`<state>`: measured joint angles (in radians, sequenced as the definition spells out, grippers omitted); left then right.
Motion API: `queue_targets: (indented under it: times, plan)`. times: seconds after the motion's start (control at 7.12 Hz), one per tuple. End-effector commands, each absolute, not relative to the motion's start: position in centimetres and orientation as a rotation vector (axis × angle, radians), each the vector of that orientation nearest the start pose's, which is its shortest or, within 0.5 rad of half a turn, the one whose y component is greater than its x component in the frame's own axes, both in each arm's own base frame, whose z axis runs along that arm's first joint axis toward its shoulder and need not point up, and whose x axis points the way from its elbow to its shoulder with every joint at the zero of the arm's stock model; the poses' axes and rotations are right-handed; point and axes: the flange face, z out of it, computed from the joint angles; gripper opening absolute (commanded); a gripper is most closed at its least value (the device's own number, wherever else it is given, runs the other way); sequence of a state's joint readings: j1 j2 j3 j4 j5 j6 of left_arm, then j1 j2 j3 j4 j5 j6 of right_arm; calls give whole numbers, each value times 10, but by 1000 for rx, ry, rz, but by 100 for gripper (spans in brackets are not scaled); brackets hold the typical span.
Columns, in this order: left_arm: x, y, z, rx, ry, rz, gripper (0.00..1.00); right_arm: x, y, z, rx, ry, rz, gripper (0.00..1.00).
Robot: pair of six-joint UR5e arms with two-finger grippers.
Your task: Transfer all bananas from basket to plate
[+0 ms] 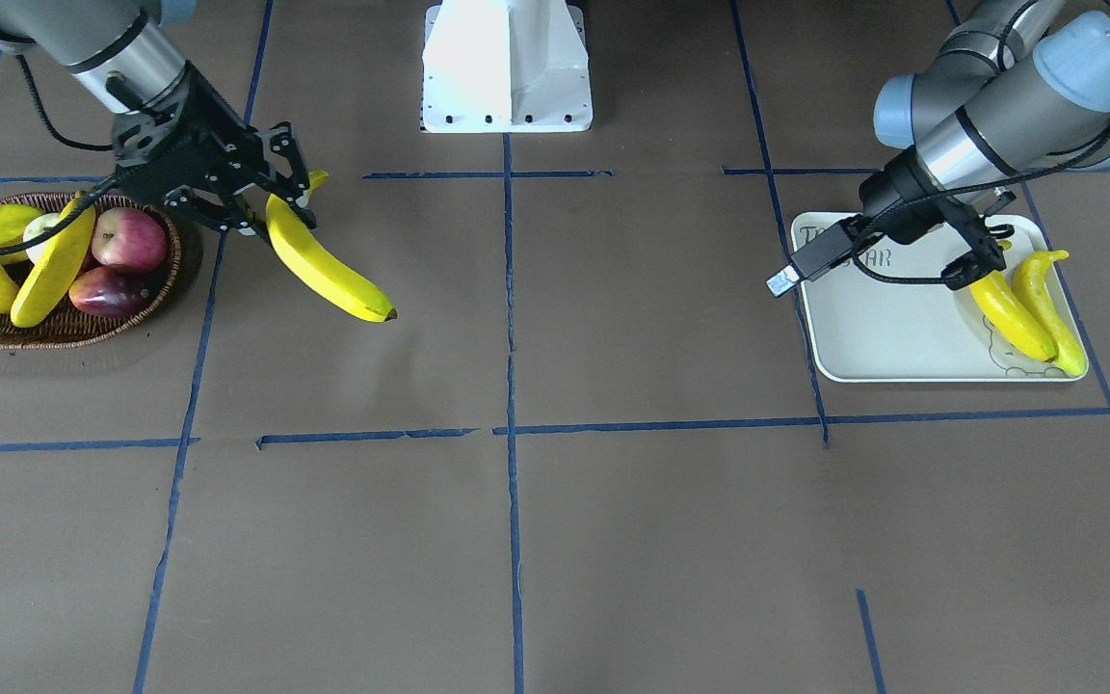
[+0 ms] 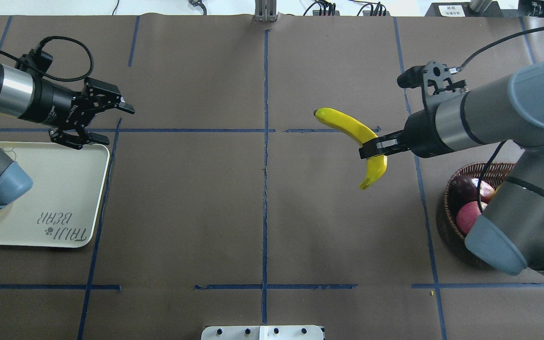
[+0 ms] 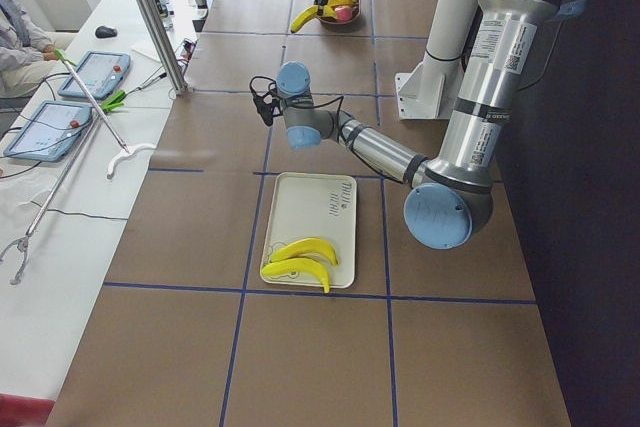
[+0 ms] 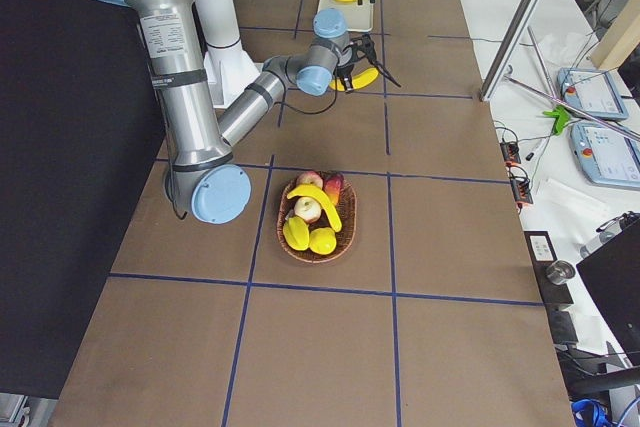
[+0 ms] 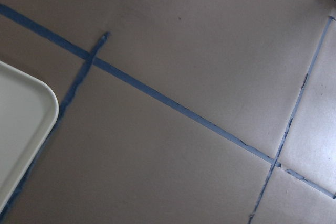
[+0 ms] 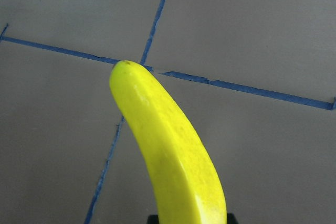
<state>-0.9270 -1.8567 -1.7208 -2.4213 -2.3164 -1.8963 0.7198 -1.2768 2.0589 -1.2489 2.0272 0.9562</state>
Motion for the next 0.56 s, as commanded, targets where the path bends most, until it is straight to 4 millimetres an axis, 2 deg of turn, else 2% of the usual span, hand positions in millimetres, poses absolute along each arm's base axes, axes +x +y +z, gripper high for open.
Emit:
queue_targets:
  times: [0.0, 0.14, 0.28, 0.42]
  plan:
    - [320, -516, 263, -338, 1339, -661, 100, -397, -401, 185, 317, -1047, -108, 0]
    - [330, -519, 247, -356, 1324, -669, 100, -421, -393, 167, 348, -1007, -100, 0]
    - [339, -520, 231, -372, 1317, -707, 100, -442, -387, 159, 339, -999, -56, 0]
    - [359, -517, 213, -370, 1303, -718, 100, -464, -385, 146, 353, -994, -54, 0]
